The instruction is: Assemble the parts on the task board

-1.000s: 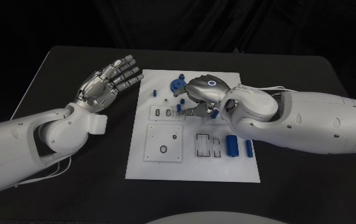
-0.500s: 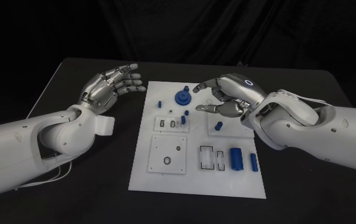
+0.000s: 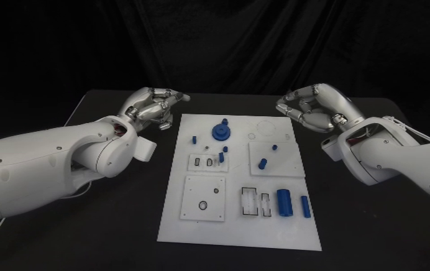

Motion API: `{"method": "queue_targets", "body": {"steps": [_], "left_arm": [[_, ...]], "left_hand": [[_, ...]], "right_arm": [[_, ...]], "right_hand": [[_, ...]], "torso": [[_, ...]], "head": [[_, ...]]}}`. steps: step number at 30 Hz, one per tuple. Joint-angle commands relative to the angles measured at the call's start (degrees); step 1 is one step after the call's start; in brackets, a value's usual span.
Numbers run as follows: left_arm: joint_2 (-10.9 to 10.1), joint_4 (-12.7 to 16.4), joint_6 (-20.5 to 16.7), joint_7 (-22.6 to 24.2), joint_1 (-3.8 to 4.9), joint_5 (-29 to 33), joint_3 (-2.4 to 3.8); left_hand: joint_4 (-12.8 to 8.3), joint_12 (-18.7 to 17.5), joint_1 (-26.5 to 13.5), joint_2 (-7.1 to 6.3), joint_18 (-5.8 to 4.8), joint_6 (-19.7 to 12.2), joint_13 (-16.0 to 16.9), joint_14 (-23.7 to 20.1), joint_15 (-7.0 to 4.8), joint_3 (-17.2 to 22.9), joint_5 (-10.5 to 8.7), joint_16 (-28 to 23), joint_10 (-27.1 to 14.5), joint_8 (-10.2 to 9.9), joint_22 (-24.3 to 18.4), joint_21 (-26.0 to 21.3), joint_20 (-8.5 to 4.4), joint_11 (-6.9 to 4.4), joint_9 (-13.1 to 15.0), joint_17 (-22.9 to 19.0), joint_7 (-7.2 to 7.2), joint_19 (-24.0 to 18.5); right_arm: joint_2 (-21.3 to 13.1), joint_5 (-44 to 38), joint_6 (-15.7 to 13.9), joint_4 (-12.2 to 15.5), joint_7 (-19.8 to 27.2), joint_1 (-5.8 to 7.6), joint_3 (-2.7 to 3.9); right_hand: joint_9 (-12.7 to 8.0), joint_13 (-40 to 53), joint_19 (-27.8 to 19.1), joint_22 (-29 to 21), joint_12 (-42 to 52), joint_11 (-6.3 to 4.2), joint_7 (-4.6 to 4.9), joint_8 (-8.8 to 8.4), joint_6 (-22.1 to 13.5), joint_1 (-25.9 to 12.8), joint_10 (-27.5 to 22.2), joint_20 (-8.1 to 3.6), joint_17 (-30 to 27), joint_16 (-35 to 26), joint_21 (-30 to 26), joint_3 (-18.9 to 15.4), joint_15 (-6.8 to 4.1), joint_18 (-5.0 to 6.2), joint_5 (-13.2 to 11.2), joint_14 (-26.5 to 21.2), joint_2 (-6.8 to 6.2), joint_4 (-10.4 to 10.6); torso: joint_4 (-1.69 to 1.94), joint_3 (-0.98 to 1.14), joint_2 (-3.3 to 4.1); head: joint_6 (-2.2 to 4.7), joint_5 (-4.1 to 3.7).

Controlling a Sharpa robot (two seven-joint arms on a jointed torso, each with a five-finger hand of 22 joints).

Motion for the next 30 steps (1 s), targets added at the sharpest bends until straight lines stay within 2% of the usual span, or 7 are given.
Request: {"method": "queue_targets", "body": {"steps": [1,3,7,13,20,25,30], "left_arm": [[1.27,-0.56,-0.27,-12.97,0.30,-19.71,0.06],[2.10,-0.77,0.56,-16.42,0.36,-24.91,0.06],[3.64,-0.80,3.24,-23.66,0.43,-35.36,0.06],[5.36,-0.19,6.09,-29.93,0.46,-48.14,0.07],[6.93,1.03,12.62,-39.96,0.56,-54.53,0.08],[7.90,1.33,15.96,-45.01,0.70,-57.50,0.08],[9.68,0.88,18.08,-48.08,0.78,-58.96,0.08]], "left_hand": [[1.42,0.34,-0.54,-0.47,-1.39,0.90,15.42,6.62,-0.65,-2.02,-2.31,0.15,6.68,1.86,5.95,1.85,-0.58,-0.86,0.97,15.31,-0.67,6.73],[2.06,0.34,-0.79,-0.46,-1.87,1.55,15.42,6.62,-0.92,-2.64,-2.97,0.15,6.68,2.74,8.29,2.47,-0.92,-1.05,1.51,15.31,-1.11,9.11],[6.09,0.34,-2.74,-1.10,-3.54,3.96,15.42,6.62,-2.75,-6.45,-6.44,0.15,6.68,7.76,15.81,4.32,-2.84,-3.04,5.43,15.31,-3.13,16.50],[8.36,0.34,-4.46,-1.91,-5.25,5.30,15.42,6.62,-4.76,-10.12,-8.97,0.15,6.68,13.52,23.33,5.83,-4.85,-5.04,11.52,15.31,-5.13,22.73],[8.52,0.34,-8.48,-1.39,-5.49,3.55,15.42,6.62,-5.23,-13.37,-12.07,0.15,6.68,15.06,24.38,6.01,-5.42,-5.33,15.90,15.31,-5.24,23.53],[8.46,0.34,-10.25,-1.31,-5.51,2.59,15.42,6.62,-5.53,-15.50,-13.55,0.15,6.68,16.36,24.45,6.02,-5.70,-5.62,19.50,15.31,-5.44,23.60],[8.45,0.34,-11.46,-0.91,-5.41,2.13,15.42,6.62,-6.18,-17.92,-13.70,0.15,6.68,19.42,24.04,5.92,-6.32,-6.32,25.49,15.31,-6.24,23.33]], "right_arm": [[-0.62,15.21,-3.13,-0.95,6.83,-0.73,-0.01],[-0.93,17.56,-3.04,-1.53,7.77,-1.21,-0.01],[-1.19,20.13,-2.77,-2.46,8.83,-2.21,-0.01],[-1.21,19.65,-4.32,-3.09,8.41,-3.80,-0.01],[-0.97,15.70,-5.11,-4.15,8.07,-5.88,-0.01],[-0.81,14.54,-5.34,-4.64,8.04,-6.50,-0.01],[-0.77,14.16,-5.30,-4.98,7.78,-6.80,-0.01]], "right_hand": [[-0.14,9.70,-0.88,8.88,-0.96,0.07,-0.19,0.21,1.01,-0.72,0.11,-0.10,8.26,-0.75,-1.39,0.60,-0.04,1.17,1.37,3.40,0.32,-0.05],[-0.28,8.53,-1.62,8.28,-1.90,0.02,-0.25,0.29,1.24,-1.32,-1.15,-0.15,7.42,-1.51,-2.89,0.76,-0.07,1.48,1.75,3.02,0.38,-0.03],[-0.49,6.77,-2.52,7.56,-3.32,0.03,-0.25,0.26,1.18,-1.35,-3.07,-0.15,6.27,-2.55,-4.71,1.17,-0.05,1.83,2.07,2.44,0.26,-0.14],[-0.59,6.40,-2.33,7.49,-3.54,-0.10,-0.35,0.44,1.45,-1.18,-3.24,-0.27,6.47,-2.37,-4.89,1.67,-0.20,1.83,3.46,2.61,0.12,-0.09],[-0.73,5.69,-2.18,7.39,-4.03,-0.20,-0.42,0.42,1.36,-0.91,-3.70,-0.40,6.26,-2.52,-5.15,2.03,-0.32,1.85,4.37,2.65,-0.29,-0.25],[-0.77,5.65,-2.09,7.38,-4.04,-0.23,-0.44,0.44,1.37,-0.76,-3.64,-0.44,6.26,-2.50,-5.17,2.17,-0.36,1.85,4.64,2.69,-0.44,-0.27],[-0.83,5.55,-1.88,7.44,-4.08,-0.25,-0.44,0.43,1.32,-0.64,-3.61,-0.49,6.42,-2.35,-5.02,2.33,-0.40,1.79,5.03,2.80,-0.60,-0.27]], "torso": [[-0.52,1.09,-1.74],[-0.68,1.29,-1.98],[-1.41,1.95,-2.83],[-1.77,2.38,-3.30],[-2.05,2.87,-3.80],[-2.06,3.25,-4.26],[-2.15,3.37,-4.44]], "head": [[-0.64,0.18],[-0.81,0.42],[-1.23,1.75],[-1.25,2.57],[-1.99,3.49],[-3.19,3.62],[-4.02,3.76]]}}
